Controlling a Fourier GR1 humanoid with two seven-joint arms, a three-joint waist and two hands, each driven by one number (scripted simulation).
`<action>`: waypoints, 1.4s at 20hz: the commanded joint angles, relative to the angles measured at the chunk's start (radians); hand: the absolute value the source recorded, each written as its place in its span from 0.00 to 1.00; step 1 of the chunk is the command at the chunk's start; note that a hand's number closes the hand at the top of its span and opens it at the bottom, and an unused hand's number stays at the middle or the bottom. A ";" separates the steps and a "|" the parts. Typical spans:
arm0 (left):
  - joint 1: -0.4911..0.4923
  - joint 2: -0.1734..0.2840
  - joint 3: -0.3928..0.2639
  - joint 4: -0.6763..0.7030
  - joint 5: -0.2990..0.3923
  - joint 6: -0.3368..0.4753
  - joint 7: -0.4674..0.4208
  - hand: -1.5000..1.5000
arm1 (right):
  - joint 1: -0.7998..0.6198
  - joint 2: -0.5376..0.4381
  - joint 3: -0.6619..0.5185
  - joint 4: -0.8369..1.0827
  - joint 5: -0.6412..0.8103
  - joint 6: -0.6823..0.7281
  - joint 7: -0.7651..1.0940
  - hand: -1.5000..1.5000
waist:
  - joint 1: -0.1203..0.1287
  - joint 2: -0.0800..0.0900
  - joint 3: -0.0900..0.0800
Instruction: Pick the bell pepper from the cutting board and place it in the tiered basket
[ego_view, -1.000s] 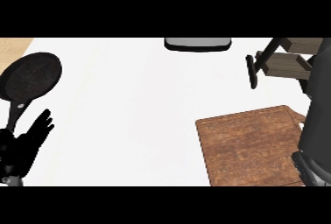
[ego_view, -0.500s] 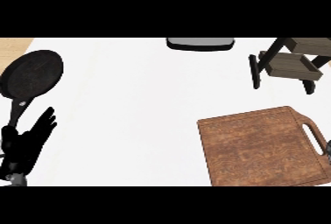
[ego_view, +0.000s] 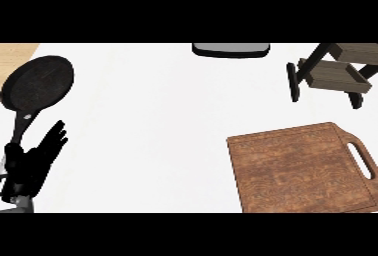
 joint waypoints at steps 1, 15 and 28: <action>0.010 -0.016 0.004 0.048 -0.014 0.012 -0.027 0.50 | -0.044 -0.044 -0.022 0.156 0.000 -0.069 -0.098 1.00 | 0.000 0.001 -0.003; -0.018 -0.001 -0.006 0.010 -0.007 -0.013 0.018 0.50 | -0.118 -0.329 0.312 0.386 0.347 0.076 -0.523 1.00 | 0.016 0.009 -0.002; -0.057 -0.022 -0.017 -0.004 -0.018 0.012 0.061 0.50 | -0.206 -0.351 0.346 0.650 0.435 0.247 -0.500 1.00 | 0.023 0.013 -0.003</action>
